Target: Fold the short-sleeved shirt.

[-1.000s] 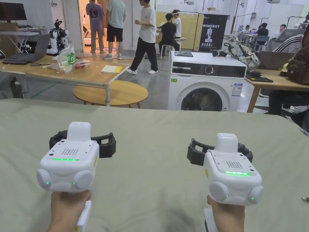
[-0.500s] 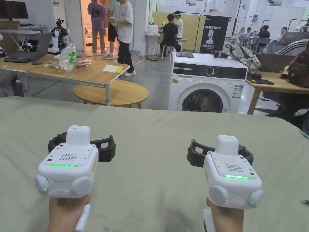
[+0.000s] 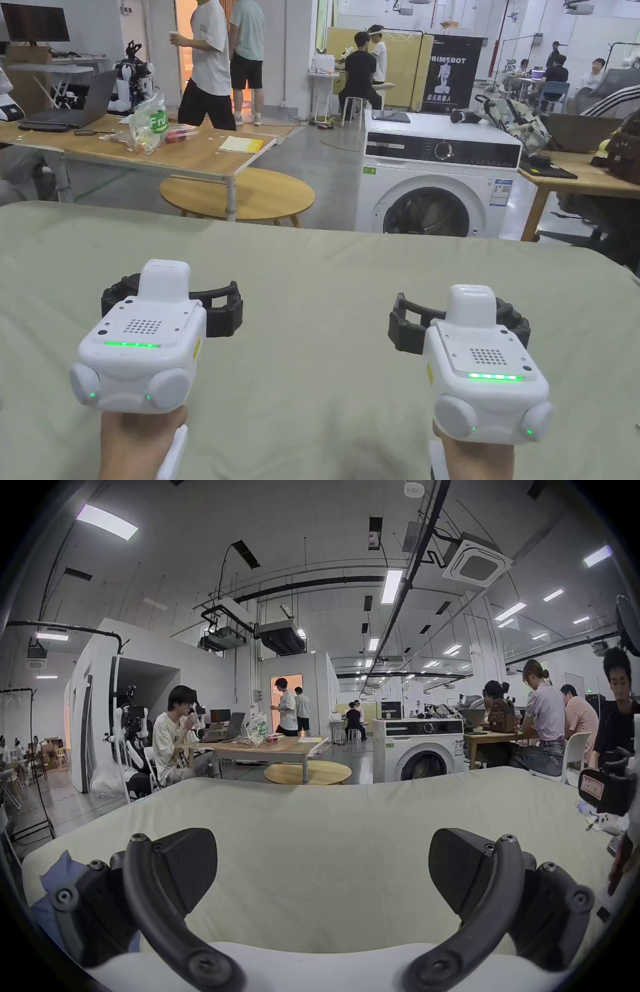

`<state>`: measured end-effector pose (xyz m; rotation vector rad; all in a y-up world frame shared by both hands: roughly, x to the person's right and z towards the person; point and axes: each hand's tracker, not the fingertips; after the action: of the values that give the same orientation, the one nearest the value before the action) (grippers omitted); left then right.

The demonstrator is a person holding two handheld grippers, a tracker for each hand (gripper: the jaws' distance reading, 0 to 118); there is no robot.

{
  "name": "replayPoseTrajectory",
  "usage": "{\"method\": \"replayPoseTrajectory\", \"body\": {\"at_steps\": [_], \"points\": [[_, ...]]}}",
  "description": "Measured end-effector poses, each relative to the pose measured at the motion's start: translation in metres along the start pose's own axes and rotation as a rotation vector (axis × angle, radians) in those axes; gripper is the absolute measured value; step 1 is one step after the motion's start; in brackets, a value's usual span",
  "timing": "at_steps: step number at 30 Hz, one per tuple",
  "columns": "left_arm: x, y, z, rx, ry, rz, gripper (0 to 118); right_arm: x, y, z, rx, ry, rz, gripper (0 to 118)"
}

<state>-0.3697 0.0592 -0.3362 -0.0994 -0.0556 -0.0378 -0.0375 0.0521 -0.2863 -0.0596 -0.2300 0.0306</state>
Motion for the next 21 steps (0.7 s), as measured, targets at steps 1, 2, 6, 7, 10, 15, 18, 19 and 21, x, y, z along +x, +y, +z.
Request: {"method": "replayPoseTrajectory", "body": {"at_steps": [1, 2, 6, 7, 10, 15, 18, 19, 21], "points": [[0.0005, -0.0001, -0.0002, 0.001, 0.003, 0.001, 117, -0.0001, 0.0015, -0.0002, 0.0, 0.002, -0.002, 118], [0.0002, -0.0009, -0.0004, 0.001, 0.004, 0.002, 117, 0.0, 0.0027, -0.0001, 0.001, 0.003, -0.007, 118], [0.0014, -0.0011, -0.0001, 0.003, -0.002, 0.002, 117, -0.0007, 0.0049, 0.0001, 0.011, 0.009, -0.008, 118], [0.002, -0.0012, 0.0, 0.002, -0.001, 0.001, 118, -0.0009, 0.0053, -0.0001, 0.009, 0.009, -0.01, 118], [0.0031, -0.0018, 0.0008, 0.011, 0.009, 0.008, 118, -0.0017, 0.005, -0.0005, 0.006, 0.013, -0.017, 118], [0.002, 0.0012, 0.0022, 0.022, 0.012, 0.037, 117, -0.0018, 0.0014, -0.0007, -0.001, 0.01, -0.011, 118], [0.0004, 0.0028, 0.0024, 0.02, 0.017, 0.035, 117, -0.0003, 0.0004, -0.0001, -0.01, 0.007, -0.016, 118], [-0.0003, 0.003, 0.0029, 0.023, 0.017, 0.037, 118, 0.0003, 0.0, 0.0, -0.01, 0.005, -0.017, 118], [-0.0018, 0.0035, 0.0036, 0.027, 0.01, 0.044, 118, 0.0013, -0.0002, 0.0004, -0.016, -0.003, -0.028, 118]]}}
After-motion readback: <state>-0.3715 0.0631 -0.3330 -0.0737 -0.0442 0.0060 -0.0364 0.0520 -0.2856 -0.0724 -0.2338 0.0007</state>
